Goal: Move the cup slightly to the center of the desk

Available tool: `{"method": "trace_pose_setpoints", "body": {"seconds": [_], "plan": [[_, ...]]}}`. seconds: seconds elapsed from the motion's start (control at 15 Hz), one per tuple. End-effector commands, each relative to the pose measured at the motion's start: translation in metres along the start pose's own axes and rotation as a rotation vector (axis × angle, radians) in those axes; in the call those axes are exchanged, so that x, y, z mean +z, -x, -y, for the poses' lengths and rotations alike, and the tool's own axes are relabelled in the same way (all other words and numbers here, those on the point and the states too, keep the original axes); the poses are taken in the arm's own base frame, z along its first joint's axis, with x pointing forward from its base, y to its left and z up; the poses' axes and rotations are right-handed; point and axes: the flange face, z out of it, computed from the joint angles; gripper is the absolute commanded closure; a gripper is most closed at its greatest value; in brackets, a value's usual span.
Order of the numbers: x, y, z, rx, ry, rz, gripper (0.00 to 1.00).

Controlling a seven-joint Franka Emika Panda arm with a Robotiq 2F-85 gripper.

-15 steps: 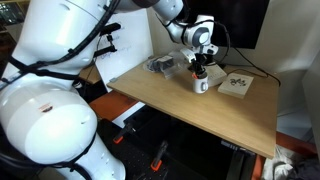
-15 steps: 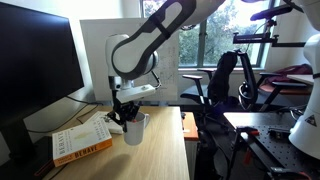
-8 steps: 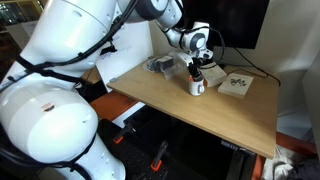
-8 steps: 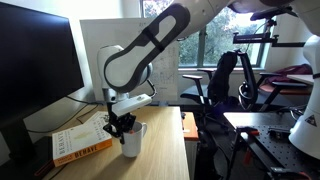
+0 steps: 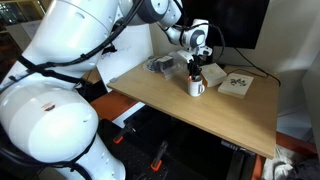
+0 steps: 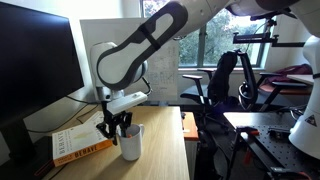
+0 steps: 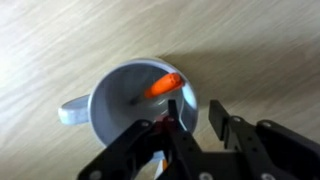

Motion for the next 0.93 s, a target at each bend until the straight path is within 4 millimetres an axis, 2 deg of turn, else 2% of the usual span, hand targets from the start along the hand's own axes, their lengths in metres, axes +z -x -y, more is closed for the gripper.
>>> {"method": "trace_pose_setpoints", "body": {"seconds": [0.0,0.2,0.27,0.47,0.6,0.87], "plan": [[-0.029,0.003,0.000,-0.052,0.001,0.006,0.26],[-0.067,0.014,-0.010,-0.051,0.027,0.064,0.04],[-0.081,0.017,-0.015,-0.046,0.045,0.073,0.01],[-0.114,0.024,-0.024,-0.068,0.054,0.081,0.00],[-0.123,0.032,-0.023,-0.114,0.052,0.095,0.00],[-0.123,0.052,-0.021,-0.235,0.073,0.109,0.00]]}}
